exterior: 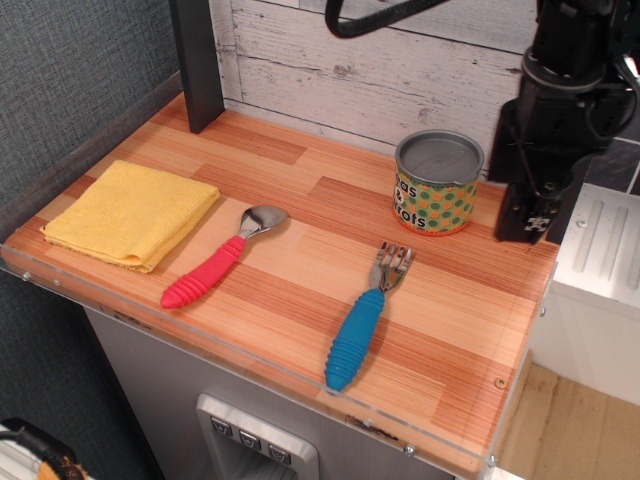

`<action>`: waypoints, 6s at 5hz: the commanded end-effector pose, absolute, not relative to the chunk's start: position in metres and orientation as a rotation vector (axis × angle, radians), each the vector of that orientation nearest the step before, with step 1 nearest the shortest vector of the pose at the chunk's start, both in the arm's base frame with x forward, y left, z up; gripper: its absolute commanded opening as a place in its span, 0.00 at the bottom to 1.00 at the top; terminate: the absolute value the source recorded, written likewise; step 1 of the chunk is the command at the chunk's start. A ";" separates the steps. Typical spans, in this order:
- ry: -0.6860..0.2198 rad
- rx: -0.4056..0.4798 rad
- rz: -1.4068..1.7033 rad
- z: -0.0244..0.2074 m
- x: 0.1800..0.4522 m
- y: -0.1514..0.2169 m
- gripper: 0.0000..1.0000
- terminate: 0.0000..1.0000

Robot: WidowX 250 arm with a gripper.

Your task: Move the container at the far edge of the table.

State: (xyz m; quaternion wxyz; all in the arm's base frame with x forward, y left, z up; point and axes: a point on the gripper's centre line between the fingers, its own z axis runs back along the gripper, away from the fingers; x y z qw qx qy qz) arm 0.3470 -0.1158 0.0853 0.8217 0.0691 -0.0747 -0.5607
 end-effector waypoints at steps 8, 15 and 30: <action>-0.389 0.074 -0.978 0.072 0.401 -0.066 1.00 0.00; -0.273 0.186 -0.863 0.080 0.388 -0.022 1.00 0.00; -0.286 0.156 -0.528 0.070 0.299 0.001 1.00 0.00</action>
